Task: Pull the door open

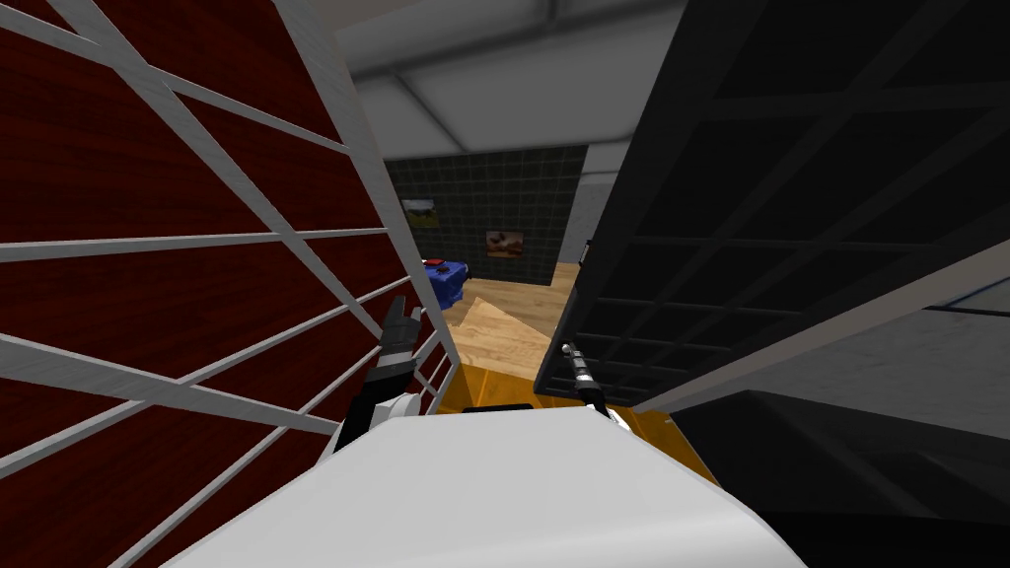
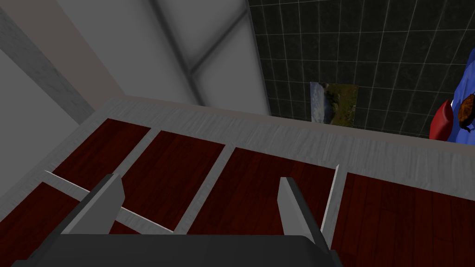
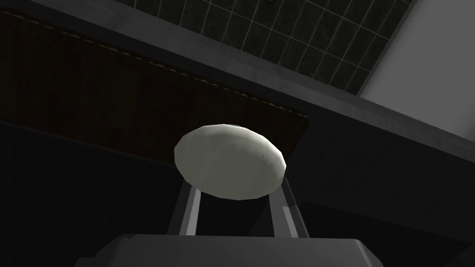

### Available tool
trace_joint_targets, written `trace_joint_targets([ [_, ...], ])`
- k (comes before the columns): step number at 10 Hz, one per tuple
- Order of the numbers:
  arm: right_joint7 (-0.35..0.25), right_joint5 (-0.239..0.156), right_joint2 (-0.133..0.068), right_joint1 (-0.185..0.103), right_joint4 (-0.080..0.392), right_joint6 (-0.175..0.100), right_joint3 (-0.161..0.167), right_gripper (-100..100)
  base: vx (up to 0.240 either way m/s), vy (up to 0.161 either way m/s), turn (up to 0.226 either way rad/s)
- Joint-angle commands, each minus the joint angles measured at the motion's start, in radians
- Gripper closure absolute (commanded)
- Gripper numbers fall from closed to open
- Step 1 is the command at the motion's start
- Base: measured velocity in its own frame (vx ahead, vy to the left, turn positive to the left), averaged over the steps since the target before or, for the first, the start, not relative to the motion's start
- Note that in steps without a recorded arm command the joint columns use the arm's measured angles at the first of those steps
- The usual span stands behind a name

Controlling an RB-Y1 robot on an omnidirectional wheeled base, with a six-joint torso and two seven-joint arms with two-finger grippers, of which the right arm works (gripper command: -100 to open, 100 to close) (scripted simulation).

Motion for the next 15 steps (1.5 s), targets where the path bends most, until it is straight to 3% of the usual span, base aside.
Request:
trace_joint_targets([
  [1,-0.05,-0.015,0.008,-0.006,0.002,-0.006,0.02,100,-0.037,-0.007,0.062],
  [3,-0.097,-0.032,0.006,-0.008,0.003,-0.005,0.029,100,-0.028,-0.007,0.036],
  [6,-0.1,-0.032,0.006,-0.008,0.003,-0.005,0.029,100,-0.011,-0.008,0.01],
  [10,-0.217,-0.083,0.0,-0.013,0.008,-0.002,0.055,100,-0.032,-0.017,0.055],
  [15,-0.308,-0.116,-0.004,-0.017,0.011,0.001,0.073,100,-0.029,-0.015,0.043],
])
